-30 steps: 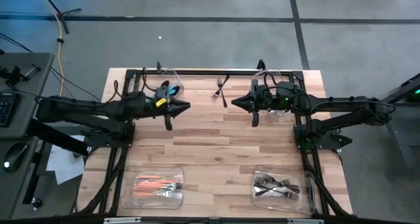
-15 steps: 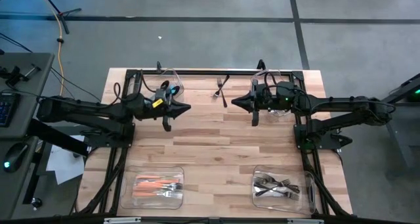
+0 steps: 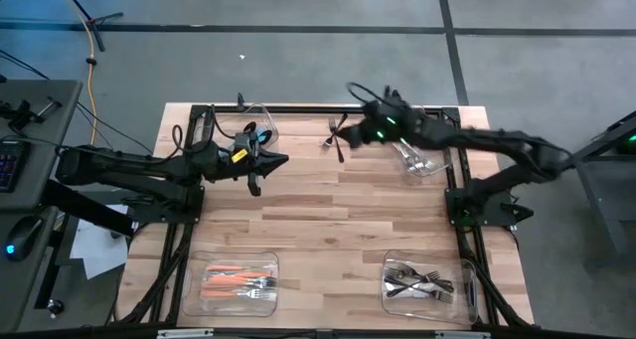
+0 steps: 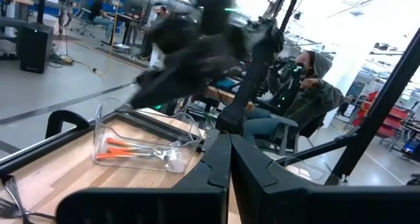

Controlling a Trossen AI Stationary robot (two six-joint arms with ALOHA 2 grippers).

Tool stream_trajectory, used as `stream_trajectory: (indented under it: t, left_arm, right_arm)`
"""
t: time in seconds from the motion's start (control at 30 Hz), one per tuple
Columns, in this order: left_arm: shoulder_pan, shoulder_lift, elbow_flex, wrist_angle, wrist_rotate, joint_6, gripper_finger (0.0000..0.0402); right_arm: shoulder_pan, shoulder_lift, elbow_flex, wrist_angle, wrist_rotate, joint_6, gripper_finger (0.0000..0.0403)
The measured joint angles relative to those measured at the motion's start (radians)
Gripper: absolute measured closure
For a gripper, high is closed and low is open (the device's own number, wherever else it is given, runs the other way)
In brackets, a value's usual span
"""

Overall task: Sort silverware by color (type)
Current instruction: Put the black fork into the bottom right transparent bin

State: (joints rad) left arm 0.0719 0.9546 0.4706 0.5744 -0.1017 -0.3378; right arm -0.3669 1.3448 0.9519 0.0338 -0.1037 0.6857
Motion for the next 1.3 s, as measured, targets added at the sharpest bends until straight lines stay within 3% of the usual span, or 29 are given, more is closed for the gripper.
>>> stream_trajectory:
  t: [0.2, 0.43, 0.6, 0.83, 1.13, 1.3]
  left_arm:
    - [0.000, 0.000, 0.000, 0.001, 0.000, 0.000, 0.0401]
    - [0.000, 0.000, 0.000, 0.000, 0.000, 0.000, 0.0401]
    - [0.000, 0.000, 0.000, 0.000, 0.000, 0.000, 0.0401]
    - [0.000, 0.000, 0.000, 0.000, 0.000, 0.001, 0.0401]
    - [0.000, 0.000, 0.000, -0.001, 0.021, 0.029, 0.0401]
    - [0.000, 0.000, 0.000, 0.000, 0.022, 0.034, 0.0401]
  right_arm:
    - [-0.134, 0.322, 0.327, -0.365, -0.032, 0.061, 0.0179]
    - [-0.191, 0.641, 0.641, -0.646, -0.057, 0.035, 0.0179]
    - [-0.192, 0.802, 0.788, -0.747, -0.075, 0.081, 0.0192]
    - [-0.186, 0.920, 0.898, -0.832, -0.082, 0.178, 0.0212]
    - [-0.166, 0.971, 0.903, -0.859, -0.083, 0.233, 0.0239]
    - [-0.129, 0.969, 0.900, -0.857, -0.036, 0.233, 0.0277]
